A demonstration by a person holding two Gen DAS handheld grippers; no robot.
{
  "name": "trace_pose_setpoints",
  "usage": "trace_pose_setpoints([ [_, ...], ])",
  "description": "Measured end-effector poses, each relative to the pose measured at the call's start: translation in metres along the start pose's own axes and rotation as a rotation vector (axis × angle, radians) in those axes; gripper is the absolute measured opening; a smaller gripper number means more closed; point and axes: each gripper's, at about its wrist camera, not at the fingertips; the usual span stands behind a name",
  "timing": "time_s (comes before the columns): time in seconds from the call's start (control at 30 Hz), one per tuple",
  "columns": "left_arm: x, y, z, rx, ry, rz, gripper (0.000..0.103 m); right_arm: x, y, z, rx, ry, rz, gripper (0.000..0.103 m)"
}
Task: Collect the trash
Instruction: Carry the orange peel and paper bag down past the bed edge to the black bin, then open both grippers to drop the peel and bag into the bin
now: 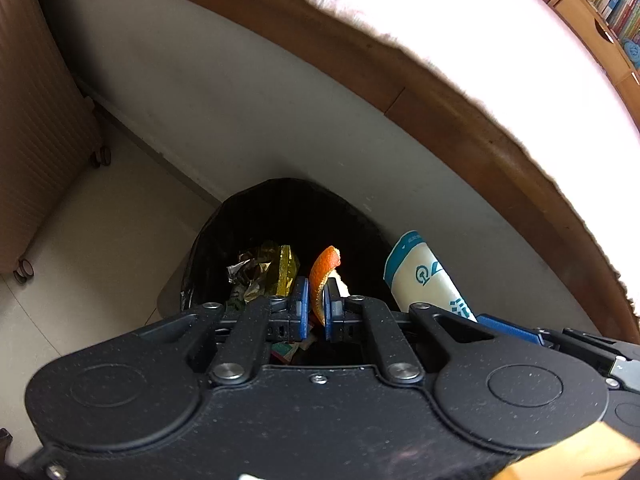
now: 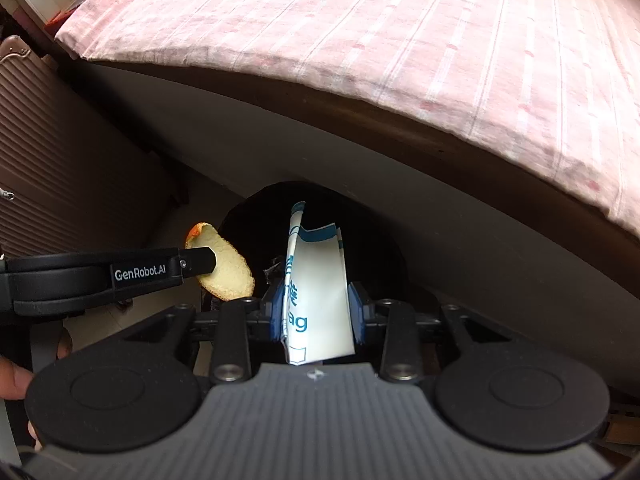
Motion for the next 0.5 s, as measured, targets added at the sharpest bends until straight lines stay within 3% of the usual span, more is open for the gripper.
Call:
trace_pose_setpoints([
  [0.5, 0.0008, 0.0046, -0.0078, 0.002, 0.002, 0.005, 0.008, 0.0059, -0.0041, -0.0078, 0.008, 0.003, -0.001, 0.04],
])
Point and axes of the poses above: each gripper's, at about its wrist camera, not at the fingertips, and z roughly against the way its jaws point, y to its left, x to its top, and after that the axes turned 4 degrees about -z, right-handed
